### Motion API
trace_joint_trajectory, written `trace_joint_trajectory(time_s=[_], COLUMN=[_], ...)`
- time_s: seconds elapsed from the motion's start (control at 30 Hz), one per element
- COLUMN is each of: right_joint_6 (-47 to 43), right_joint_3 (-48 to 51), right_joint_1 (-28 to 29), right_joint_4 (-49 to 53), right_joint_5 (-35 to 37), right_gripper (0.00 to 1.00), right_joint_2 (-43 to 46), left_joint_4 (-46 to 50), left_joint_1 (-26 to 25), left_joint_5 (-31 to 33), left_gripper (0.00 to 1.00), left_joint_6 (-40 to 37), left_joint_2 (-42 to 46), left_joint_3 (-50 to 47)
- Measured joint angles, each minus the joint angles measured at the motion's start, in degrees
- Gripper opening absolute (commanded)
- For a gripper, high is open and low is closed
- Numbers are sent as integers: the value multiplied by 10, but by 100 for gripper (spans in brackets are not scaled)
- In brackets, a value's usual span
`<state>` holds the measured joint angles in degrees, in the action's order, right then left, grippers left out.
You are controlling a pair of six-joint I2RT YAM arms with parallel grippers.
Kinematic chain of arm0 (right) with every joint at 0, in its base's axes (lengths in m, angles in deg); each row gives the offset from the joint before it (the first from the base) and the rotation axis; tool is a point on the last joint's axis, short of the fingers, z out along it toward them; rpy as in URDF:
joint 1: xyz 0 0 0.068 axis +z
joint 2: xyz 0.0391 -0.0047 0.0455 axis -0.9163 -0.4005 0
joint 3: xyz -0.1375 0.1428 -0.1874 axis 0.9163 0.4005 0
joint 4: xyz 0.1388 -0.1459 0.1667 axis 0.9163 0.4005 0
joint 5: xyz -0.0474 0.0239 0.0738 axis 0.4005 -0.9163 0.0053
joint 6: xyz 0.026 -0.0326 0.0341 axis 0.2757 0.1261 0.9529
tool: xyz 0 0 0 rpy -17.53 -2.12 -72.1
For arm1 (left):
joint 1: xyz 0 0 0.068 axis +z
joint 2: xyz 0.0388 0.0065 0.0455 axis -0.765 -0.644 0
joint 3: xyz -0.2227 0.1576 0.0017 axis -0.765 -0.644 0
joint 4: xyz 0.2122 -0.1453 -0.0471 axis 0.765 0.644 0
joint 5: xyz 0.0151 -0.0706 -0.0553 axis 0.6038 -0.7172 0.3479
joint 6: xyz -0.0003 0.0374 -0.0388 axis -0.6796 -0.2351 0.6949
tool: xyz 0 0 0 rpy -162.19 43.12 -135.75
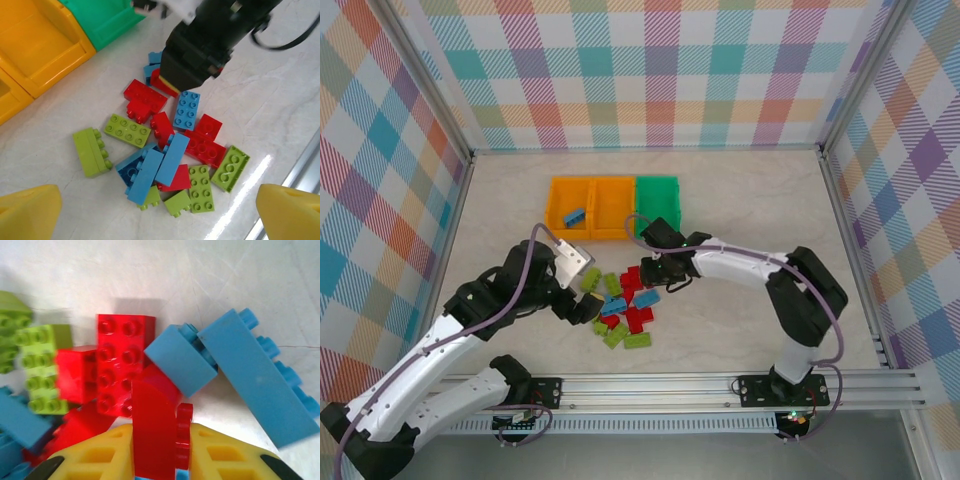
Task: Sort the legos into containers by color
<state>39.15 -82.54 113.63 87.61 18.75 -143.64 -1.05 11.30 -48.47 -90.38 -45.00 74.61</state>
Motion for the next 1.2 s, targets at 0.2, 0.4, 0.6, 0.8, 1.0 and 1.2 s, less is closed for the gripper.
trace_joint_trajectory(time_s=[0.2, 0.4, 0.6, 0.8, 1.0, 1.2], right_joint_6=[-35, -107, -154, -174, -178, -175], right_joint_3=[-11, -118, -271, -382, -400, -292], right_joint_1=[-1, -52, -128, -150, -148, -145], right_joint_4=[1, 0, 2, 48, 73, 53], right_joint_5=[38, 88, 109, 114, 102, 78], right_gripper=[27, 22, 27, 39, 49, 52], right_joint_2=[101, 44, -117, -237, -240, -116], left_joint_4=[-27, -38, -45, -55, -55, -54], left_joint_1=[1, 6, 23, 55, 88, 104], left_joint_5=[11, 32, 56, 65, 64, 64], left_gripper=[100, 100, 100, 100, 100, 100], left_joint_6=[-2, -2, 15, 48, 68, 80], left_joint_2=[0, -11, -2, -9, -47, -71], left_joint_3=[-26, -31, -44, -47, -47, -47])
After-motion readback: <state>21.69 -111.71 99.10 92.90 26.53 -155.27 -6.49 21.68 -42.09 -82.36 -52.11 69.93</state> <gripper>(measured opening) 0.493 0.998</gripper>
